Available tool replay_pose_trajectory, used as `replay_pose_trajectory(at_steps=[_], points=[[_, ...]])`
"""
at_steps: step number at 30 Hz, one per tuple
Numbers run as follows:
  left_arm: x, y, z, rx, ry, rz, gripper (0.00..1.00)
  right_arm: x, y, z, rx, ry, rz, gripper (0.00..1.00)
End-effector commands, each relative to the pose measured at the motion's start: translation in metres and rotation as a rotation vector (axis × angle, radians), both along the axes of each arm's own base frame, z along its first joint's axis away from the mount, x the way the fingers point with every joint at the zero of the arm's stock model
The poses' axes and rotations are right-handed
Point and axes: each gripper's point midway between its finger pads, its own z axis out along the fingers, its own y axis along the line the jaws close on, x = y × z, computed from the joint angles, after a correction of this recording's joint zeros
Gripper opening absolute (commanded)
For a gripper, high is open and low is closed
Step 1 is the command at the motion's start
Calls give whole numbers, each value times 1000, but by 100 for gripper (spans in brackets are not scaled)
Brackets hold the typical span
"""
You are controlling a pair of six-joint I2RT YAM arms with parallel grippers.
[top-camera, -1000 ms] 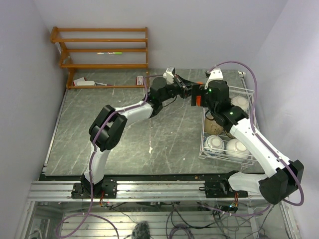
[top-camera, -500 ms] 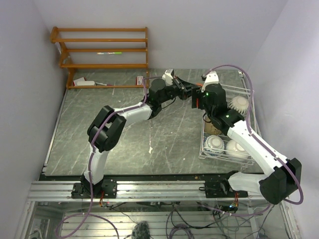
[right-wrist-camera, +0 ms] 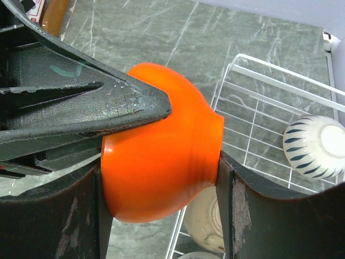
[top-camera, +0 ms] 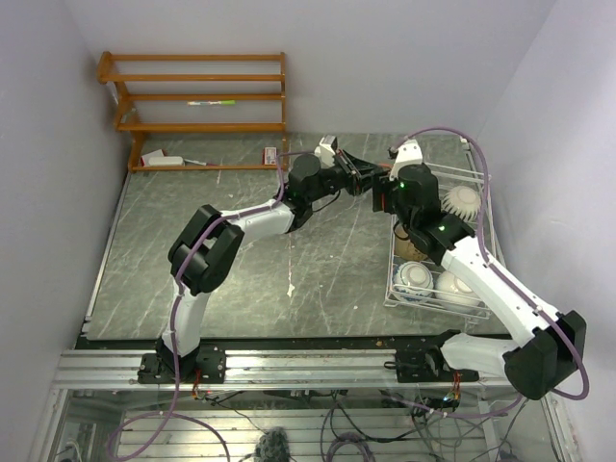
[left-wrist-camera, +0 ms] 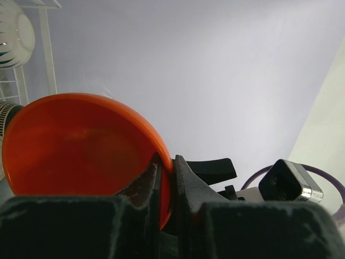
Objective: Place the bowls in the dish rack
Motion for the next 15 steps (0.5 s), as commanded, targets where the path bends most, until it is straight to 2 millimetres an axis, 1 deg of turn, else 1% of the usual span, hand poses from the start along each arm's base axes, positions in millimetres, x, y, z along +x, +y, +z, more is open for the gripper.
replay_pose_trajectory(at_steps=[1, 4, 7, 9, 11, 12, 13, 14, 15], points=[[-28, 12, 63, -140, -138, -82, 28, 3, -20, 40, 91, -104, -127, 0], [-27, 14, 66, -163, -145, -83, 45, -1, -24, 46, 91, -110, -133, 0], [-27, 17, 74, -179, -162, -89, 49, -5, -27, 48, 92, -111, -143, 0], [-27, 19, 79, -180, -174, -92, 57, -7, -32, 48, 86, -107, -163, 0], [-26, 21, 79, -168, -180, -86, 71, -9, -38, 48, 73, -99, -196, 0], [-25, 23, 77, -158, -180, -81, 81, -10, -41, 47, 65, -91, -216, 0], [-22, 26, 73, -145, -179, -69, 90, -11, -45, 48, 60, -91, -232, 0], [-18, 30, 69, -130, -181, -55, 97, -12, -47, 50, 58, -94, -244, 0], [-13, 35, 62, -108, -177, -37, 100, -13, -49, 52, 58, -95, -250, 0]])
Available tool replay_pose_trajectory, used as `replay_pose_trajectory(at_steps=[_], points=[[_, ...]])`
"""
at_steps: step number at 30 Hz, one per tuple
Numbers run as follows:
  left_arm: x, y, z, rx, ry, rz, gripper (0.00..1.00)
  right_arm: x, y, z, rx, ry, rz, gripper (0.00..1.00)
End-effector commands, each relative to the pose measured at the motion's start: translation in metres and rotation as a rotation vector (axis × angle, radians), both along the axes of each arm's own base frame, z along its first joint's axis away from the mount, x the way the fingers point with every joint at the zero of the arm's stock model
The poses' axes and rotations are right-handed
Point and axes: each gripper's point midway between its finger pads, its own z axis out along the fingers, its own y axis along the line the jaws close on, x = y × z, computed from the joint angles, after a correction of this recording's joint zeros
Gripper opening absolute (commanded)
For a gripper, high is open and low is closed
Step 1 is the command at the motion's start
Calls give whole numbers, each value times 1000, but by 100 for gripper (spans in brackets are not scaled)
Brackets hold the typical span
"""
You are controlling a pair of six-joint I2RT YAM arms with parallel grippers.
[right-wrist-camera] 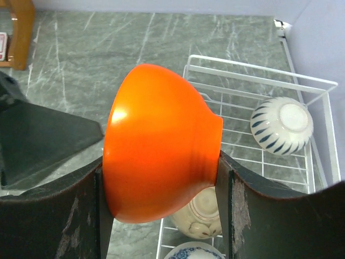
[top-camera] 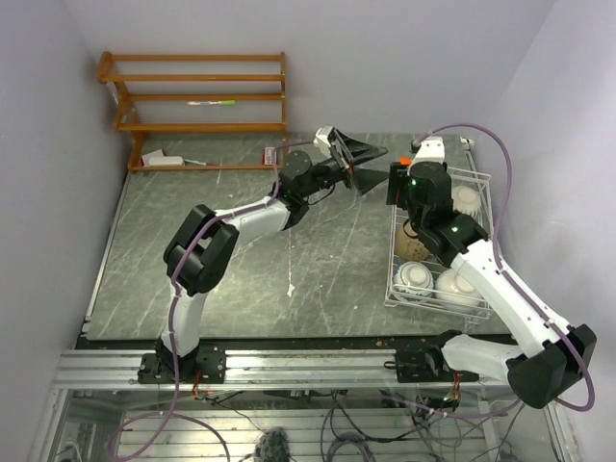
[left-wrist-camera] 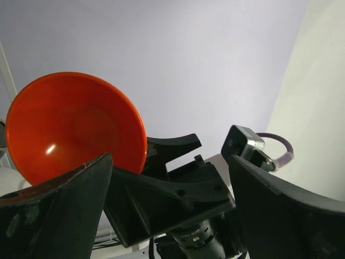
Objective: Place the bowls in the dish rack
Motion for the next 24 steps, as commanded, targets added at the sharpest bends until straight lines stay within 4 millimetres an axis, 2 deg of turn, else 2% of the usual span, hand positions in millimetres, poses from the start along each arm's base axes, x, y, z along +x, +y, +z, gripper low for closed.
replay_pose_trajectory(at_steps=[1, 5, 8, 13, 17, 20, 24], points=[[3, 28, 21, 4, -94, 48, 99, -7, -18, 25, 19, -50, -92, 0], [30, 60, -14, 98, -84, 153, 99, -14, -24, 29, 32, -42, -119, 0], [45, 89, -30, 159, -99, 232, 99, -11, -28, 24, 8, -12, -158, 0], [50, 130, -47, 311, -151, 329, 100, -3, -47, 2, -72, 68, -324, 0], [44, 162, -43, 408, -218, 395, 100, 7, -68, -19, -119, 132, -446, 0], [36, 183, -35, 483, -266, 438, 100, 18, -78, -32, -86, 153, -461, 0], [27, 204, -30, 592, -334, 488, 99, 32, -99, -60, -40, 208, -476, 0]])
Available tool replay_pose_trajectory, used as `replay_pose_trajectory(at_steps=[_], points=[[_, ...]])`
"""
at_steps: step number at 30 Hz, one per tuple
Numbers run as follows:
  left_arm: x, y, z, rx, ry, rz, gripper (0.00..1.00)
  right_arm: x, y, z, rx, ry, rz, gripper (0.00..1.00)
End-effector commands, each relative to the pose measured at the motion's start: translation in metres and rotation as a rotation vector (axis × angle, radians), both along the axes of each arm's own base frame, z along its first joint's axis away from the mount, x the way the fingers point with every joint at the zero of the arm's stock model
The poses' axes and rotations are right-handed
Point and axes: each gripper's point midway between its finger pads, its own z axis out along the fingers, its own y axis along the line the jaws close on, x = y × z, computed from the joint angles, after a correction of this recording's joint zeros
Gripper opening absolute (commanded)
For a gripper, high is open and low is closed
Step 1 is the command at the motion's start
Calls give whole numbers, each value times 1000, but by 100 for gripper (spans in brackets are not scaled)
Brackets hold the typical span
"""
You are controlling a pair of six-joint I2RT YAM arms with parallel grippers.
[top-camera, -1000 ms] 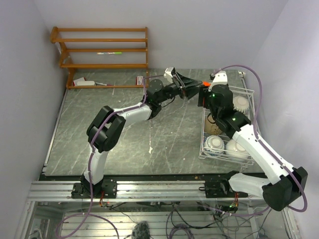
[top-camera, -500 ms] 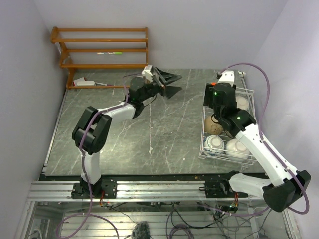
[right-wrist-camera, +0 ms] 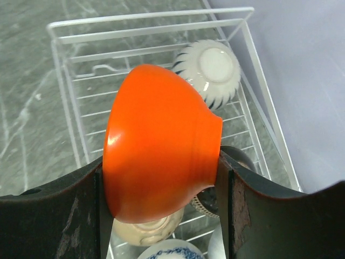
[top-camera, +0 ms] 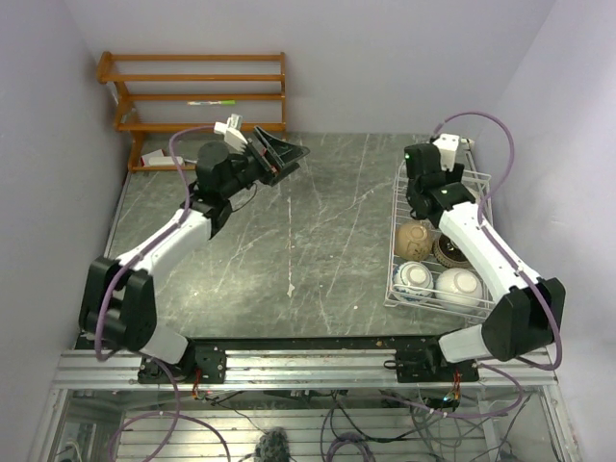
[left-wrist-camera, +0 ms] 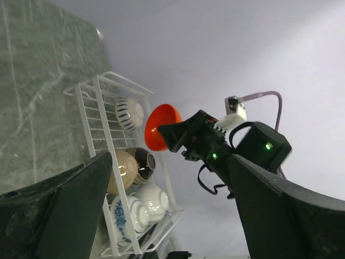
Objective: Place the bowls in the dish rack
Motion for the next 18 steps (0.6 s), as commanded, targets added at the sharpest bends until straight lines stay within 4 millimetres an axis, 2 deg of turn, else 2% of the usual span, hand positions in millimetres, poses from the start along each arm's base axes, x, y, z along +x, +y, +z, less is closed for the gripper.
replay_pose_trajectory(at_steps=[1, 5, 10, 18], points=[[-7, 26, -10, 187, -67, 73, 99, 14, -23, -14, 57, -16, -56, 0], [-16, 43, 0, 238, -105, 118, 99, 29, -20, -36, 53, 9, -11, 0], [-31, 52, 11, 277, -150, 128, 99, 43, -23, -57, 20, 41, -30, 0], [-51, 74, 26, 364, -211, 187, 99, 54, -31, -73, -25, 75, -77, 0]])
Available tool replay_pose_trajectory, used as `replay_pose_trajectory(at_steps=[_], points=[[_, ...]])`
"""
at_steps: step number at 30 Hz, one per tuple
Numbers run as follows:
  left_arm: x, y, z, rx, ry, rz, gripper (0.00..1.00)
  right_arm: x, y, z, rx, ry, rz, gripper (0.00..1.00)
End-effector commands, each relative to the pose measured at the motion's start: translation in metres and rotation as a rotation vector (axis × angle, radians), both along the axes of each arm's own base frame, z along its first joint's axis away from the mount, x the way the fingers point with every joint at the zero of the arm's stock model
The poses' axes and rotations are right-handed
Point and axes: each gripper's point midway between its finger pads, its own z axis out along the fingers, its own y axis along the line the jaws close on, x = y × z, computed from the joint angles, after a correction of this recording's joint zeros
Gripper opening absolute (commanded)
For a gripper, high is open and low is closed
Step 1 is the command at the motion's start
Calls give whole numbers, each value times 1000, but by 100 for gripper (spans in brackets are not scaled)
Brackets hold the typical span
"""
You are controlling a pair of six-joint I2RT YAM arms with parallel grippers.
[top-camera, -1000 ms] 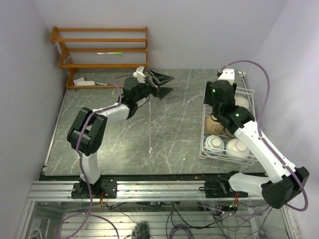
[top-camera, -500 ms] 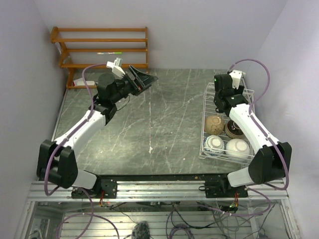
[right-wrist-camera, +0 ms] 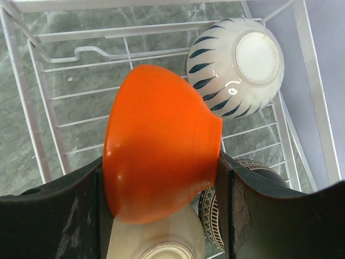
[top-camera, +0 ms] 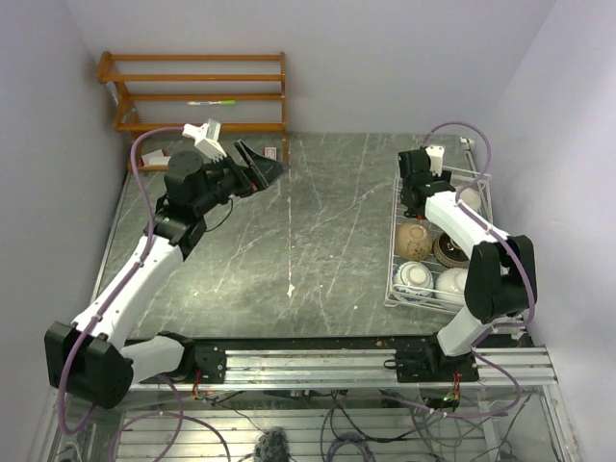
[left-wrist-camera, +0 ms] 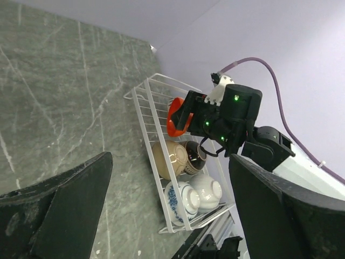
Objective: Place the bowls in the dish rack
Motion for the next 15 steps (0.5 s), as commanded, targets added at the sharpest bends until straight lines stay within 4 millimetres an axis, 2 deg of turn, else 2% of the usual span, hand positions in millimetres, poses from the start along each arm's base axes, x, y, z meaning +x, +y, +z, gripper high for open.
replay_pose_trajectory(at_steps=[1, 5, 11, 15], points=[[-6, 19, 8, 86, -54, 62, 99, 16, -9, 11, -40, -51, -46, 0], [-15, 25, 17, 106, -80, 71, 99, 20, -14, 4, -82, -14, -79, 0], [-22, 30, 20, 128, -86, 82, 99, 33, -16, -9, -127, 34, -86, 0], [-26, 34, 23, 138, -92, 92, 99, 36, -18, -17, -146, 59, -97, 12]])
